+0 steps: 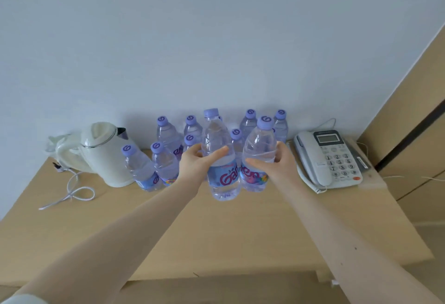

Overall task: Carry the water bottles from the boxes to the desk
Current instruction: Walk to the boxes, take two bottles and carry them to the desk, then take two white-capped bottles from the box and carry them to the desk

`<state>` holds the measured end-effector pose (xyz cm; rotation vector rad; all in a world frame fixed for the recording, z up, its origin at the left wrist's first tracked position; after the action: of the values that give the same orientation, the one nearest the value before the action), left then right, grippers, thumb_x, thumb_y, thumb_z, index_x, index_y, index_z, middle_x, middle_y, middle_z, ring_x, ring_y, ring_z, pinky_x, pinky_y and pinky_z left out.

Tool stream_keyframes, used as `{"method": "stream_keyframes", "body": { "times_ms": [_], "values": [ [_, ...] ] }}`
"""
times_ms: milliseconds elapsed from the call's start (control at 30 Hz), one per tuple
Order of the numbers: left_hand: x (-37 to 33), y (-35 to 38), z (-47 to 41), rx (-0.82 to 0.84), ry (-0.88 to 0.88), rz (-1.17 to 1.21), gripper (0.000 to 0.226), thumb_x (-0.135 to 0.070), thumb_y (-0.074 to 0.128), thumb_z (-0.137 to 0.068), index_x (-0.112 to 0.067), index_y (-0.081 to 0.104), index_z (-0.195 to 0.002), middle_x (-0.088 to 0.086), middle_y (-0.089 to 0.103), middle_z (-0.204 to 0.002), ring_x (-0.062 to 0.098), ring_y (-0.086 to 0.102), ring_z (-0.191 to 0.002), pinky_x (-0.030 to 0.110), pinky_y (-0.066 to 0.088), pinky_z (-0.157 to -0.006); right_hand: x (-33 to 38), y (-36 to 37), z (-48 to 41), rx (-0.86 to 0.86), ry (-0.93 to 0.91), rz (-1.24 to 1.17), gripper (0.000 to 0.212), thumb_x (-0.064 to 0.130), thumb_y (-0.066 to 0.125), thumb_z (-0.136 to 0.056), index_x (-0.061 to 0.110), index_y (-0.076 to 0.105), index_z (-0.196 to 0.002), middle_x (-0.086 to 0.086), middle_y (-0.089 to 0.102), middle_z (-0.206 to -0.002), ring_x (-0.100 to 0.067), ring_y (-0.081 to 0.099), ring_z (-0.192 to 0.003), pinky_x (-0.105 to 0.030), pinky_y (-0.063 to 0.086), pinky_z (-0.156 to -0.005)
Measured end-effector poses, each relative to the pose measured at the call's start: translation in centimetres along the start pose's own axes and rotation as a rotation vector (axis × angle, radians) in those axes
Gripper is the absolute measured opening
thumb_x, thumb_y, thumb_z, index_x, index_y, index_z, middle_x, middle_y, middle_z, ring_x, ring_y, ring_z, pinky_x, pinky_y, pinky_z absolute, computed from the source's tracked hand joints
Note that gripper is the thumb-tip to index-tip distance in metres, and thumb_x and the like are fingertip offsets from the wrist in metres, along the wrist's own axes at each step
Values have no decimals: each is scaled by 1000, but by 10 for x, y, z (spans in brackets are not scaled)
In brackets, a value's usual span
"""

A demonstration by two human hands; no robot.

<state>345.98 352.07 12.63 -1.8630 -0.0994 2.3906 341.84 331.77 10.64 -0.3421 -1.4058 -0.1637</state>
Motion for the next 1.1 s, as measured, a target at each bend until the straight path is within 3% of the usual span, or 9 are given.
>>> {"method": "stream_keyframes", "body": {
  "times_ms": [67,133,300,500,633,733,900,967,1100],
  "values": [
    [5,10,-5,23,-12,-33,41,-33,86,-67,-11,68,-96,2,72,-86,20,70,-84,34,56,-75,-8,-6,-4,-18,23,17,56,30,92,-53,23,58,-96,4,71,-94,-12,70,-87,-42,57,-81],
    [11,20,-10,50,-14,-92,34,-28,86,-69,-18,65,-94,1,72,-90,19,70,-89,37,57,-80,-17,-13,-8,-31,46,14,63,40,89,-45,25,58,-97,7,72,-93,-9,70,-85,-39,58,-79],
    [28,44,-19,74,-23,-252,51,-26,88,-65,-20,53,-102,-6,64,-100,11,62,-92,28,52,-80,-38,-31,-17,-60,79,1,53,24,92,-59,22,57,-99,9,70,-91,1,67,-77,-25,50,-69],
    [48,75,-24,90,-74,-332,59,-27,87,-67,-15,48,-110,-7,60,-102,-1,55,-85,14,42,-63,-60,-48,-28,-89,109,-6,49,18,90,-63,24,56,-98,7,69,-96,-4,65,-85,-22,49,-70],
    [53,94,-26,100,-82,-346,58,-24,87,-68,-19,45,-108,-16,55,-96,-5,53,-81,9,39,-58,-73,-58,-36,-108,127,13,58,19,90,-64,22,54,-109,10,66,-99,-4,63,-89,-22,47,-70],
    [56,104,-28,97,-81,-350,61,-23,88,-65,-19,46,-109,-14,56,-100,0,57,-88,16,44,-65,-82,-64,-41,-114,127,60,61,20,90,-63,24,53,-111,12,65,-98,-5,63,-91,-26,48,-75],
    [64,117,-35,78,-70,-389,61,-23,89,-63,-16,47,-107,-9,59,-103,14,60,-98,31,52,-81,-91,-71,-46,-97,109,95,62,10,87,-64,21,52,-113,15,63,-93,3,60,-84,-16,45,-68],
    [71,121,-38,76,-55,-417,61,-24,89,-62,-15,47,-105,-5,59,-105,16,59,-99,30,52,-78,-96,-73,-47,-87,114,101,61,7,87,-64,20,51,-112,15,63,-91,4,60,-81,-15,45,-67],
    [81,125,-39,78,5,-467,59,-24,89,-62,-15,46,-101,0,59,-104,19,56,-96,28,46,-72,-107,-80,-50,-94,99,115,61,8,88,-64,20,51,-110,14,64,-94,-9,63,-89,-29,50,-80]
  ]
}}
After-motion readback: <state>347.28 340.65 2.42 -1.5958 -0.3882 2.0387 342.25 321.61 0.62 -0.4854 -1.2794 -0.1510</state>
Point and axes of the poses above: each hand's wrist, its own z-axis away from the middle knuckle, its own y-axis out of the palm, x = y × z, the point moved 4 cm from there along -z, towards the middle knuckle
